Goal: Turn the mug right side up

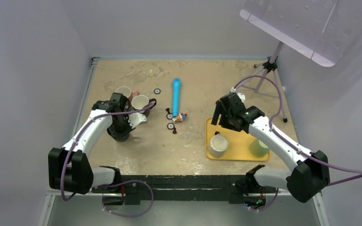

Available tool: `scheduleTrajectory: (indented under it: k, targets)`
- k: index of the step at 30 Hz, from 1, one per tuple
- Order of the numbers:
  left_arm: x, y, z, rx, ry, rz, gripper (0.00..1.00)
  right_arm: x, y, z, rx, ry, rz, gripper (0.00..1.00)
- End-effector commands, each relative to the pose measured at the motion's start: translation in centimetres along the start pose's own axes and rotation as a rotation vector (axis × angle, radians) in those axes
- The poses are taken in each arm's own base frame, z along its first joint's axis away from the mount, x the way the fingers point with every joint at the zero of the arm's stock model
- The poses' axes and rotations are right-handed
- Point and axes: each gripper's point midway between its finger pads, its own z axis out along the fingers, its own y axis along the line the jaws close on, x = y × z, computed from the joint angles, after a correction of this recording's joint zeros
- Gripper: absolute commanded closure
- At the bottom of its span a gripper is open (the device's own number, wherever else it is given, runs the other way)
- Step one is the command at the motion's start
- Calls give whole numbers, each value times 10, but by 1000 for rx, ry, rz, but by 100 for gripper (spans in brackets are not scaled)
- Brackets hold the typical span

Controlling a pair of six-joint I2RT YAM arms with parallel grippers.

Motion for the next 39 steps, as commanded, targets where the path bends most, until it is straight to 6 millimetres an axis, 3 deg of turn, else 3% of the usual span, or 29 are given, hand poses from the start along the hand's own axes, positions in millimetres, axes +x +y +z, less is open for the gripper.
scheduleTrajectory:
  k: [1,4,10,12,16,19,22,25,29,35,39]
  targets:
    - [0,17,11,-48,-26,18,100,23,-13,13,-4,85,36,19]
    - [6,17,22,-20,-1,-2,100,47,-15,28,-10,169,27,18]
    - [2,14,17,-12,-34,-18,63,79,-16,49,-6,305,-4,21]
    - [0,13,10,-30,-59,-21,56,83,-13,54,-32,318,-24,34]
    - [-4,12,-4,-42,-88,-31,54,80,9,59,-120,330,-54,62]
    - [-5,7,-10,-25,-100,-35,53,75,14,64,-119,336,-98,100]
    - [-6,8,-18,-42,-111,-37,52,67,17,63,-105,319,-157,100]
    - [-11,8,-28,-49,-145,-45,52,48,33,50,-137,232,-225,100]
    - [-30,-4,-51,3,-248,-44,51,20,76,13,-303,43,-318,100]
    - [-90,-58,-113,280,-614,33,45,-17,93,-33,-430,-165,-301,100]
    - [-134,-87,-161,477,-876,71,40,-38,113,-76,-582,-280,-272,100]
